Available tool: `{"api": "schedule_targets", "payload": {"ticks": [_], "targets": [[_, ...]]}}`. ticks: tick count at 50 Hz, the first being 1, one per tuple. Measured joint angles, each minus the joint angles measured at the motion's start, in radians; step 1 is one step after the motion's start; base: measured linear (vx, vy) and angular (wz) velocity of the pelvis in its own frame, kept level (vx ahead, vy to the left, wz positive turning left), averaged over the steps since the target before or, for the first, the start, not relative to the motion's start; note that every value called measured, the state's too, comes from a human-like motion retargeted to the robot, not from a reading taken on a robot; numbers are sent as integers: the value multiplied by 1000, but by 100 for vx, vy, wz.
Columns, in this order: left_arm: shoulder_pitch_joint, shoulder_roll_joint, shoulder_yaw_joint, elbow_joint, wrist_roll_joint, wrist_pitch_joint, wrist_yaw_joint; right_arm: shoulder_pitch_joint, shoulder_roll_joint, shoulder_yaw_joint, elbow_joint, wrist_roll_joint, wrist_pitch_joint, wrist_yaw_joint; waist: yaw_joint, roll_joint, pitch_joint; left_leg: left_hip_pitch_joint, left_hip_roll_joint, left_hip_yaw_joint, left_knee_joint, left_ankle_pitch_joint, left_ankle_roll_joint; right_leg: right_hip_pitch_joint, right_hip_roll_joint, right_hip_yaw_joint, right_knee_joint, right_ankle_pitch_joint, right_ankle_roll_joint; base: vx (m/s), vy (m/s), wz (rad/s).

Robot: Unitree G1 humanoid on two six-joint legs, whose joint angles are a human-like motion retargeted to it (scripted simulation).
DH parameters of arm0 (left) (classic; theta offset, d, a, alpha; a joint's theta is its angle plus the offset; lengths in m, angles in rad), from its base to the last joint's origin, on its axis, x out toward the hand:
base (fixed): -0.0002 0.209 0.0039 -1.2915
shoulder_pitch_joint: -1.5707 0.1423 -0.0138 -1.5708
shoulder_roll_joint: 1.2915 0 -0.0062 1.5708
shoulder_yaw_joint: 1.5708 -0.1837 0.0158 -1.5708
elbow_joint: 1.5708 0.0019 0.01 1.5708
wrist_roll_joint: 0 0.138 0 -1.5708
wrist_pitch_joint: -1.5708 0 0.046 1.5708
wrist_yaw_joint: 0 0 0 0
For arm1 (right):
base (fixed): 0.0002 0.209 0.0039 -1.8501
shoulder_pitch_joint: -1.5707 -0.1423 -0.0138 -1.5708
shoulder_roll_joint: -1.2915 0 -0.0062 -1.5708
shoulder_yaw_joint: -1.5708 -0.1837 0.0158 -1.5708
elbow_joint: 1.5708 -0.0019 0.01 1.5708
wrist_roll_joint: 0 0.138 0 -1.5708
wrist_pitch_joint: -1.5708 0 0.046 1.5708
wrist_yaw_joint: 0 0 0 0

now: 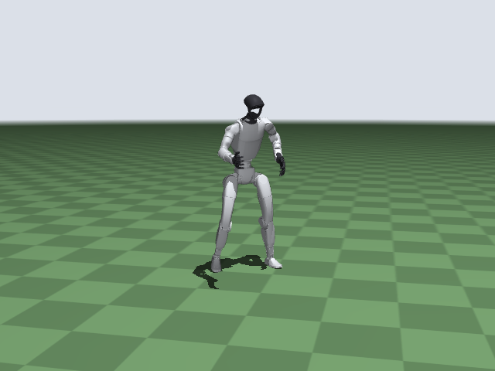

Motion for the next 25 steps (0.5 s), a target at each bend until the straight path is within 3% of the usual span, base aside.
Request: {"api": "schedule_targets", "payload": {"ticks": [2,6,10,15,20,23,25], "targets": [[75,27,104,26,42,2,18,172,106,-69,-133,-49,-2,47,-24,-2,-2,2,10,-42,2,1,-9,-49,-38,-81,140,51,3,28,6,113],[74,60,153,-14,82,-8,0,488,296,-42,-272,-278,28,51,-55,13,-47,19,41,-101,-20,7,-46,-89,-82,-237,172,0,-5,30,0,88],[-80,23,96,-52,137,12,-49,704,411,12,-318,-430,66,115,-82,13,-85,61,43,-117,-43,-13,-7,-70,-82,-353,-107,18,31,31,-7,38],[-291,-98,50,-22,205,30,13,809,451,50,-391,-442,75,154,-181,-92,-154,123,-25,-86,-18,-83,38,-4,-89,-466,-516,124,66,37,-17,-12],[-358,-193,106,160,246,58,46,783,362,129,-487,-440,67,210,-244,-151,-258,265,-14,88,79,-70,30,92,-5,-333,-575,72,-13,48,-30,-152],[-301,-228,171,317,304,95,57,706,313,170,-523,-442,71,237,-229,-154,-261,288,3,208,394,7,103,185,29,-179,-566,51,-31,51,-29,-264],[-250,-245,200,418,391,112,75,647,291,181,-547,-434,64,253,-205,-135,-275,188,11,217,700,21,125,214,54,-75,-566,35,-39,45,-18,-289]]}}
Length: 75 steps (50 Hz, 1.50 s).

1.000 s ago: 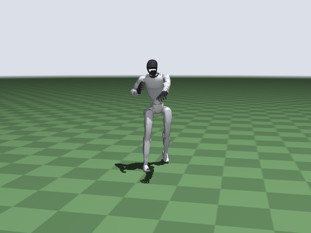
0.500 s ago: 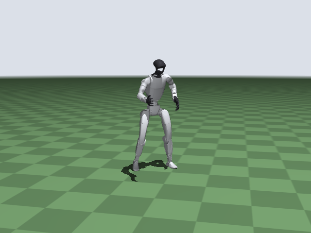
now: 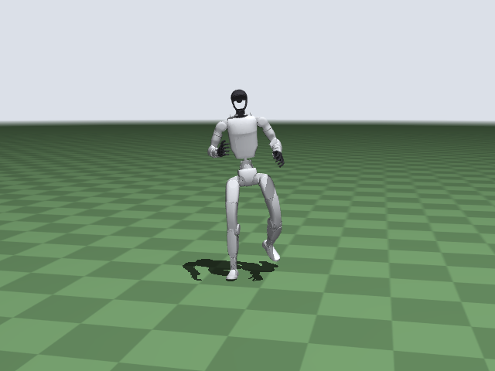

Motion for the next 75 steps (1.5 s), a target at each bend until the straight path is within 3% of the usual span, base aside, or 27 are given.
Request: {"api": "schedule_targets", "payload": {"ticks": [4,6,8,11,15,17,20,23,25,28,30,32,36,40,45,48,50,53,57,60,63,65,66,68,70,72,75], "targets": [[132,-42,31,181,94,13,62,-115,8,12,-44,22,5,12,112,37,12,-239,-64,28,476,-178,39,37,13,240,-17,-8,36,37,-6,-325],[205,-66,35,268,98,10,82,-173,26,31,-57,15,20,20,166,35,48,-360,-90,84,683,-270,62,66,-17,356,-27,-1,92,27,3,-320],[258,-90,23,369,107,-1,99,-236,45,57,-58,13,33,25,198,33,83,-527,-88,125,897,-343,42,80,-52,448,-38,10,159,21,8,-256],[313,-124,-27,527,107,-18,76,-290,70,99,-53,10,42,38,202,38,135,-804,-19,141,1166,-391,-29,132,-104,529,-96,59,227,17,10,-172],[373,-168,-86,728,81,-43,-34,-252,108,149,-51,-47,45,52,176,64,282,-1001,191,121,1308,-374,-105,371,-168,583,-242,178,169,21,11,-159],[381,-184,-86,810,71,-16,-93,-210,112,153,-53,-53,46,64,186,51,351,-1068,332,122,1257,-275,-115,449,-204,610,-242,189,139,21,7,-174],[397,-193,-86,881,41,41,-164,-119,111,152,-50,-40,51,92,220,-2,377,-1163,493,160,1018,51,-147,492,-286,646,-242,183,109,17,7,-126],[392,-184,-91,866,-28,60,-194,-53,127,159,-33,-61,61,101,222,-61,372,-1177,402,189,527,376,-217,494,-370,640,-242,170,119,5,14,-28],[384,-178,-85,833,-79,60,-175,-28,139,171,-17,-78,69,94,234,-89,363,-1110,287,156,86,452,-242,482,-407,651,-242,157,140,4,10,-43],[359,-189,-20,788,-150,53,-112,-38,137,192,9,-70,62,64,306,-48,373,-786,278,232,-684,392,-204,469,-376,747,-242,135,188,15,10,-157],[352,-208,48,768,-193,36,-76,-54,135,200,3,-53,51,59,336,6,369,-624,344,319,-940,284,-221,483,-320,807,-242,106,209,28,22,-161],[353,-236,102,750,-258,17,-41,-86,121,209,-7,-29,51,77,309,39,325,-553,394,411,-940,244,-247,480,-263,832,-242,79,191,20,18,-30],[339,-259,124,709,-351,9,7,-159,107,210,-15,13,72,122,135,62,200,-489,373,506,-710,367,-209,460,-162,769,-219,34,106,13,12,127],[299,-201,138,603,-342,-13,51,-154,137,163,-15,47,85,135,50,109,136,-358,303,393,-540,214,-212,470,-64,718,-195,-25,84,20,19,104],[196,-119,223,270,-543,-65,122,-129,122,126,-57,96,73,80,37,163,65,-164,194,308,-556,38,-109,438,106,615,-183,-112,4,16,19,175],[75,-101,173,36,-694,-112,115,-106,127,90,-83,76,64,57,-4,135,32,-134,134,291,-732,117,-80,421,197,437,-213,-129,-23,8,11,349],[-23,-92,99,-113,-728,-134,100,-74,138,46,-116,20,55,34,-6,86,33,-185,102,273,-880,274,-157,404,236,300,-219,-145,-25,7,9,377],[-183,-100,-28,-346,-644,-138,79,-24,121,-33,-249,-99,42,-46,67,-1,104,-315,38,189,-887,305,-246,366,247,101,-201,-182,15,7,13,345],[-227,-153,-113,-617,-520,-125,3,-47,20,-110,-513,-266,20,-101,296,-70,247,-384,-79,109,-926,309,-251,299,202,-51,-120,-241,71,18,14,179],[-56,-131,-98,-738,-636,-118,-57,-206,-134,-173,-619,-392,32,-75,537,-97,311,-381,-75,102,-937,322,-238,282,200,-17,-93,-262,60,39,-13,-37],[144,-44,-13,-761,-807,-110,-109,-544,-348,-142,-472,-607,109,-136,681,-115,347,-402,-105,101,-941,350,-130,278,186,-4,-107,-258,46,39,2,-23],[256,22,39,-751,-862,-125,-139,-816,-472,-21,-235,-749,182,-223,750,-122,358,-425,-114,117,-933,343,-81,260,173,8,-111,-250,44,35,6,-11],[298,57,62,-749,-885,-139,-161,-973,-488,91,-45,-769,223,-266,771,-129,360,-440,-116,122,-917,328,-83,247,164,16,-110,-241,47,32,8,-13],[343,117,98,-749,-931,-172,-202,-1309,-451,353,412,-716,306,-315,796,-145,369,-469,-116,133,-889,300,-108,220,150,37,-110,-214,51,30,9,-23],[344,172,102,-780,-959,-183,-227,-1526,-357,544,897,-544,344,-274,833,-137,360,-466,-121,153,-880,282,-134,211,131,56,-104,-184,67,29,12,-38],[281,190,109,-836,-929,-161,-235,-1593,-263,527,1185,-316,363,-95,857,-127,348,-451,-119,172,-892,269,-143,203,123,76,-98,-151,76,29,14,-48],[110,169,147,-923,-761,-173,-146,-1541,-200,444,1236,-177,324,-110,838,-136,306,-440,-122,183,-921,259,-151,186,118,94,-95,-93,94,28,15,-25]]}}
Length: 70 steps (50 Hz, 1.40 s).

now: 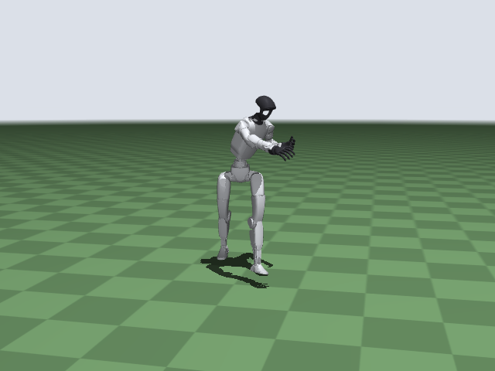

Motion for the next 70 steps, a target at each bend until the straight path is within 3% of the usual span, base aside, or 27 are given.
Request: {"api": "schedule_targets", "payload": {"ticks": [4,8,11,15,17,18,20,22,25,27,30,35,38,40,45,48,51,54,56,58,60,63,65,67,68,70], "targets": [[-428,-144,-72,11,331,19,153,347,22,-124,-535,-14,-190,-109,-124,-16,-49,36,-6,-16,-17,-20,-16,7,-2,34,16,77,24,24,15,0],[-1043,-197,-323,329,631,159,205,760,100,-155,-944,-27,-244,-42,-263,-72,-88,82,14,-11,-19,-45,-36,-8,-2,33,101,119,17,18,10,-28],[-1435,-225,-539,860,854,259,196,1104,155,-180,-1084,-14,-289,22,-382,-103,-144,103,31,-16,-13,-60,-36,-25,1,-47,181,147,19,15,9,-12],[-1720,-386,-837,1812,1006,366,226,1501,139,-234,-1181,53,-330,26,-552,-99,-199,112,46,-37,6,-80,-26,-37,1,-178,264,186,33,12,8,11],[-1714,-416,-885,2071,945,375,158,1681,99,-307,-1225,113,-331,63,-622,-86,-224,108,41,-42,6,-82,-10,-41,-4,-214,270,204,29,8,7,8],[-1684,-387,-869,2088,922,362,136,1770,78,-360,-1251,144,-331,92,-649,-80,-235,105,36,-41,5,-83,-1,-42,-8,-222,264,209,24,6,6,-9],[-1582,-259,-771,1930,915,312,150,1917,24,-468,-1290,10,-329,102,-678,-79,-244,102,24,-26,5,-89,14,-38,-21,-224,239,213,16,4,5,-34],[-1395,-104,-608,1597,842,246,203,2031,65,-557,-1351,198,-344,144,-679,-84,-244,100,11,6,8,-94,21,-29,-40,-222,199,210,4,3,3,-68],[-1045,-3,-393,1171,624,127,321,2056,101,-607,-1399,151,-341,122,-641,-100,-231,97,-6,68,16,-103,42,-21,-73,-225,143,193,-14,3,4,-95],[-750,-3,-257,970,475,69,341,1984,110,-598,-1413,102,-328,124,-619,-108,-229,97,-14,107,26,-122,76,-16,-95,-224,112,184,-22,7,6,-100],[-325,-58,-76,817,324,33,257,1840,139,-578,-1411,34,-309,138,-566,-130,-239,103,-22,158,56,-173,103,-13,-133,-217,90,186,-22,16,10,-89],[290,-178,164,672,226,50,87,1746,247,-553,-1401,-8,-311,86,-435,-150,-270,166,-13,178,127,-250,66,-9,-180,-207,200,257,-65,32,16,-26],[580,-252,286,581,199,42,44,1808,273,-555,-1416,88,-323,136,-402,-120,-318,227,34,126,170,-288,27,-90,-175,-186,506,298,-118,41,18,75],[691,-294,369,551,189,30,53,1836,265,-567,-1421,148,-327,187,-424,-101,-347,242,69,67,211,-309,13,-214,-165,-159,812,234,-149,34,11,138],[603,-297,412,603,180,40,152,1870,257,-583,-1432,122,-332,189,-564,-3,-317,278,176,-134,325,-356,-3,-557,-122,-156,1584,-71,-166,22,1,194],[420,-201,322,682,387,101,218,1878,269,-557,-1424,120,-321,179,-650,58,-304,309,236,-250,326,-349,-30,-792,-169,-188,1966,-173,-126,12,-1,211],[233,-91,239,742,592,166,229,1879,277,-526,-1420,112,-318,189,-756,94,-282,405,280,-370,202,-279,-40,-972,-270,-199,2202,-248,-53,16,-8,262],[77,-16,151,736,655,174,193,1905,286,-499,-1425,116,-316,232,-882,95,-216,521,310,-523,110,-191,-77,-1025,-482,-148,2267,-263,46,23,-13,348],[-17,-4,68,711,633,165,158,1926,284,-483,-1422,147,-304,299,-941,105,-178,546,348,-634,138,-186,-81,-1043,-633,-98,2197,-184,111,23,-18,319],[-87,-13,-8,683,626,149,117,1925,276,-457,-1411,164,-295,358,-957,139,-158,550,415,-704,179,-195,-82,-1052,-730,-100,2023,-25,150,14,-23,186],[-127,-41,-58,661,646,128,74,1892,256,-415,-1395,129,-301,375,-914,200,-174,524,506,-703,221,-199,-96,-1065,-724,-175,1735,215,155,-5,-24,-5],[-131,-104,-91,650,671,97,23,1820,224,-361,-1371,22,-320,347,-837,219,-210,473,524,-683,262,-188,-100,-1009,-602,-230,1051,556,155,-14,-18,-50],[-114,-127,-105,654,645,97,3,1797,227,-350,-1364,-22,-323,354,-816,177,-222,489,474,-707,243,-201,-100,-836,-604,-257,535,573,155,32,-15,97],[-92,-107,-118,674,611,117,-3,1796,251,-368,-1359,-11,-318,374,-805,111,-203,545,422,-764,206,-236,-100,-579,-683,-434,101,452,155,52,-32,177],[-90,-84,-119,692,604,131,3,1784,260,-379,-1354,-2,-313,372,-786,102,-192,557,433,-782,193,-253,-100,-488,-660,-524,-74,406,155,30,-48,117],[-78,-38,-108,731,629,148,2,1755,260,-406,-1356,-15,-311,331,-731,92,-193,534,467,-801,165,-266,-100,-494,-616,-511,-146,293,155,11,-49,46]]}}
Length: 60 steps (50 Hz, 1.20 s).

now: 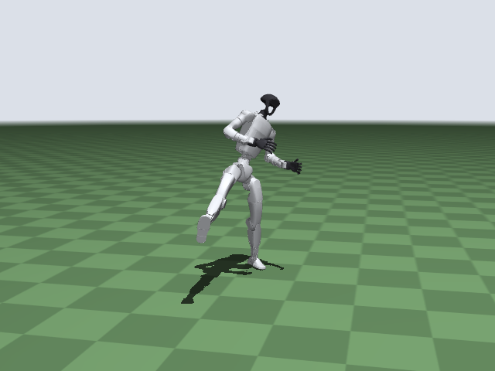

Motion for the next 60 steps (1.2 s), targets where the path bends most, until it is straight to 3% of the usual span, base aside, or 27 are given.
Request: {"api": "schedule_targets", "payload": {"ticks": [2,5,7,10,12,15,17,18,21,24,26,32,35,37,39,41,43,45,47,48,50,51,53,55,57,60], "targets": [[50,27,20,23,25,5,4,-8,-13,-12,-10,-76,-3,-76,62,-22,-5,-27,29,-30,-16,-20,2,54,43,46,11,25,0,20,-42,58],[151,36,69,17,-15,-7,22,-6,-45,-31,-24,-167,-3,-160,155,-78,29,-62,4,-83,-12,-36,44,123,81,124,170,218,0,15,-41,66],[205,42,103,-11,-87,-19,18,-3,-70,-66,-33,-150,-8,-188,230,-108,52,-115,-9,-99,5,-35,69,129,180,233,219,287,0,6,-53,30],[267,66,134,-74,-150,-32,27,5,-114,-129,-53,-67,-18,-241,319,-145,94,-230,-46,-146,71,-57,113,168,352,364,229,304,0,9,-62,61],[302,76,132,-121,-185,-38,42,2,-145,-154,-62,-6,-24,-280,354,-203,138,-296,-171,-174,133,-83,176,210,343,321,250,269,-20,13,-48,93],[319,83,136,-181,-235,-48,39,-45,-175,-159,-55,46,-33,-320,408,-223,162,-376,-248,-158,189,-113,226,264,327,-41,215,16,-203,1,-44,24],[320,55,162,-235,-249,-45,15,-94,-178,-153,-26,72,-41,-338,421,-196,165,-417,-254,-130,214,-112,232,245,328,-78,194,-55,-237,-8,-41,-28],[324,22,184,-267,-263,-37,6,-115,-176,-149,-14,77,-39,-347,430,-172,165,-415,-238,-96,212,-103,233,203,318,-12,245,-72,-235,-8,-38,-89],[343,-134,250,-380,-354,-25,-12,-144,-163,-138,-26,76,-26,-372,432,-88,161,-367,-173,51,168,-45,209,36,312,172,446,-77,-183,-7,-38,-145],[318,-290,250,-509,-459,-65,18,-162,-133,-122,-68,76,-34,-356,329,-15,138,-322,-117,198,96,27,157,-67,322,159,559,-76,-145,-1,-37,-104],[242,-330,210,-597,-474,-90,49,-153,-123,-123,-109,83,-43,-319,209,39,126,-310,-95,286,60,62,126,-95,328,149,582,-108,-148,1,-32,-25],[-314,-152,81,-769,-500,-33,-1,-139,-175,-142,-179,110,-43,-293,-170,201,152,-281,-86,684,22,160,70,-131,372,197,486,-164,-215,-4,-23,-33],[-733,29,-67,-716,-233,18,0,-140,-222,-171,-203,101,-41,-274,-339,257,183,-267,-109,821,5,211,59,-131,396,221,392,-139,-200,-2,-14,-56],[-1072,109,-257,-590,-108,49,18,-130,-231,-183,-228,98,-52,-290,-433,288,200,-266,-123,845,-10,245,54,-126,410,230,331,-117,-177,2,-10,-47],[-1444,117,-487,-329,11,84,27,-124,-223,-187,-253,81,-69,-337,-499,315,216,-268,-133,839,-19,275,47,-117,422,240,275,-100,-163,5,-9,-42],[-1756,36,-709,56,136,127,54,-135,-211,-178,-275,42,-83,-414,-548,340,226,-269,-139,817,-21,299,42,-110,432,252,234,-93,-162,8,-8,-40],[-1950,-125,-882,547,246,186,126,-189,-205,-157,-293,-15,-85,-500,-585,371,233,-269,-140,795,-18,321,42,-111,439,266,219,-94,-169,10,-7,-41],[-2022,-315,-938,1048,238,259,238,-294,-202,-131,-322,-85,-77,-560,-616,405,230,-267,-139,791,-9,344,43,-116,444,286,217,-98,-174,13,-7,-47],[-2050,-431,-759,1351,98,299,347,-456,-199,-129,-360,-180,-62,-583,-633,428,215,-259,-142,818,12,372,39,-113,448,314,208,-103,-180,15,-7,-57],[-2048,-438,-634,1373,9,294,395,-548,-197,-144,-375,-232,-50,-593,-635,432,202,-250,-144,840,24,387,37,-108,449,332,202,-106,-188,16,-7,-65],[-1977,-409,-432,1208,-172,217,445,-752,-206,-191,-374,-320,-20,-631,-624,445,182,-235,-142,881,79,403,43,-113,439,367,256,-137,-196,17,-8,-77],[-1909,-382,-399,1044,-223,156,476,-886,-223,-174,-314,-364,13,-692,-597,453,176,-218,-150,900,90,424,47,-84,449,397,199,-117,-212,13,-12,-105],[-1776,-336,-395,750,-217,62,555,-1138,-252,-125,-136,-411,83,-807,-547,456,168,-194,-164,910,145,439,65,-35,452,451,143,-103,-223,12,-12,-116],[-1641,-291,-423,507,-103,27,648,-1374,-276,-41,151,-348,140,-883,-503,448,165,-194,-187,854,239,394,90,8,444,501,124,-103,-214,15,-9,-110],[-1478,-262,-407,314,-26,11,611,-1565,-279,39,517,-157,153,-830,-459,437,159,-215,-237,738,347,291,110,50,434,548,115,-107,-203,16,-7,-110],[-1186,-244,-332,95,30,-11,353,-1772,-256,80,1081,165,159,-604,-396,424,144,-257,-324,604,517,146,143,112,420,609,107,-117,-192,20,-7,-102]]}}
